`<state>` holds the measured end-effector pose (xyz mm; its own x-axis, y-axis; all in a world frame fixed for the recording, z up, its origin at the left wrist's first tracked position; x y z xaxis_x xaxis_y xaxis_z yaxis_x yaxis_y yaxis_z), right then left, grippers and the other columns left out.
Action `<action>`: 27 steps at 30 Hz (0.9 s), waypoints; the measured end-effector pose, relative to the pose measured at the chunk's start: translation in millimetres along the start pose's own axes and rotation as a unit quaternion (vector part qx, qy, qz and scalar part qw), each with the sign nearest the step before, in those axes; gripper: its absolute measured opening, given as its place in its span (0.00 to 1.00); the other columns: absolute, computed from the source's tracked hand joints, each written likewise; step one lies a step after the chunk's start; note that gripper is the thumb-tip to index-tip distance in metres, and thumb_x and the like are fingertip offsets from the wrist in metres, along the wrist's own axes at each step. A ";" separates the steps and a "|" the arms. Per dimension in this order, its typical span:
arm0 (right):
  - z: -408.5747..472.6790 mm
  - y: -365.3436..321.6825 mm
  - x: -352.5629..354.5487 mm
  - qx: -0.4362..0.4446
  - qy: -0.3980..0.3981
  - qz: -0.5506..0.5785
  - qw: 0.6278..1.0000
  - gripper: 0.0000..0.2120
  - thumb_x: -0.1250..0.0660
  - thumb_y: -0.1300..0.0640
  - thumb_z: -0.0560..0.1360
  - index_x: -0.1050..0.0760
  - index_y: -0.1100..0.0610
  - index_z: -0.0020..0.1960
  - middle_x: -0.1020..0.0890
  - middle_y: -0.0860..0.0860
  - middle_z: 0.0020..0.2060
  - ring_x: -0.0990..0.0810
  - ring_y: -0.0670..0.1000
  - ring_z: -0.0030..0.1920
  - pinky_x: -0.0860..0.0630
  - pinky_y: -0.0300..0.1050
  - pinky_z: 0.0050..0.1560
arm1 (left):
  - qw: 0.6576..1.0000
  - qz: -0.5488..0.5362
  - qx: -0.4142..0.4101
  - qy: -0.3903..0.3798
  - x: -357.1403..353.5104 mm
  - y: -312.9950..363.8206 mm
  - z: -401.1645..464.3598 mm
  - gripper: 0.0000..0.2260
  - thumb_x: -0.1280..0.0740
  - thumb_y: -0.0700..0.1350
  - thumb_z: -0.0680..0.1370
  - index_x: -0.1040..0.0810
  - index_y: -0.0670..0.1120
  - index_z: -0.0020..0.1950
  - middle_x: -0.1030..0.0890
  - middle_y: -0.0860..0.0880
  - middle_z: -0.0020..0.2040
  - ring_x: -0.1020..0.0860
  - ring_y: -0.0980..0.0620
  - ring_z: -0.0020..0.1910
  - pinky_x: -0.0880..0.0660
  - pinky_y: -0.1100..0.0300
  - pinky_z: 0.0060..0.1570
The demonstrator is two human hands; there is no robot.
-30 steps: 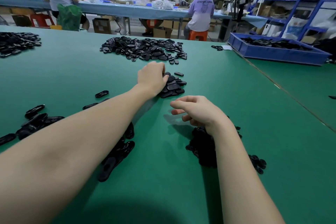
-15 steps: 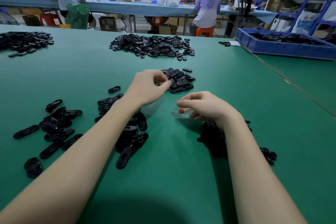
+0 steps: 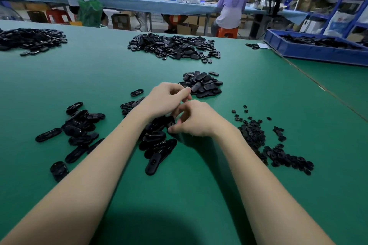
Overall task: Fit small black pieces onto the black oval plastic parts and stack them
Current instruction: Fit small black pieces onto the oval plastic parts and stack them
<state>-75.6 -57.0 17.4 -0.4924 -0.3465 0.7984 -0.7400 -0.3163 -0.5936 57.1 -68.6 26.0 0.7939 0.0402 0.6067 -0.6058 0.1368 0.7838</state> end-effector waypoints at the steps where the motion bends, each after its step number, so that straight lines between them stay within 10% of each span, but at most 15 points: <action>1: -0.5 2.0 1.4 -0.002 0.005 0.016 1.000 0.11 0.20 0.49 0.69 0.23 0.46 0.44 0.15 0.45 0.44 0.20 0.45 0.39 0.22 0.43 0.44 | 1.000 -0.003 0.001 0.000 0.1 -0.4 -0.4 0.14 0.37 0.55 0.82 0.15 0.52 0.44 0.14 0.52 0.43 0.17 0.46 0.47 0.22 0.50 0.54; 19: -31.5 55.6 63.4 0.002 0.086 0.253 0.964 0.02 0.23 0.54 0.74 0.15 0.49 0.46 0.16 0.45 0.37 0.27 0.44 0.32 0.33 0.33 0.30 | 0.939 -0.265 0.097 -0.197 -25.8 10.5 -6.6 0.09 0.36 0.47 0.84 0.18 0.44 0.54 0.14 0.47 0.45 0.16 0.53 0.42 0.21 0.65 0.41; 27: -34.0 66.0 72.4 -0.044 0.065 0.270 0.960 0.06 0.29 0.50 0.79 0.14 0.47 0.52 0.12 0.47 0.47 0.27 0.45 0.33 0.34 0.35 0.32 | 0.941 -0.320 0.089 -0.066 -33.6 10.8 -5.5 0.02 0.27 0.39 0.78 0.17 0.42 0.50 0.18 0.47 0.37 0.20 0.55 0.35 0.21 0.65 0.40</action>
<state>-175.7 -73.0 39.5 -0.8638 -0.3237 0.3862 -0.3940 -0.0437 -0.9181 24.1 -63.0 13.4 0.9929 -0.1189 0.0050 -0.0143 -0.0776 0.9969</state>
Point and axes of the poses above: each hand's wrist, its own z-axis towards the middle knuckle, its own x-axis out of the back of the hand, y = z × x, the point moved 2 cm from there along z, towards the middle knuckle
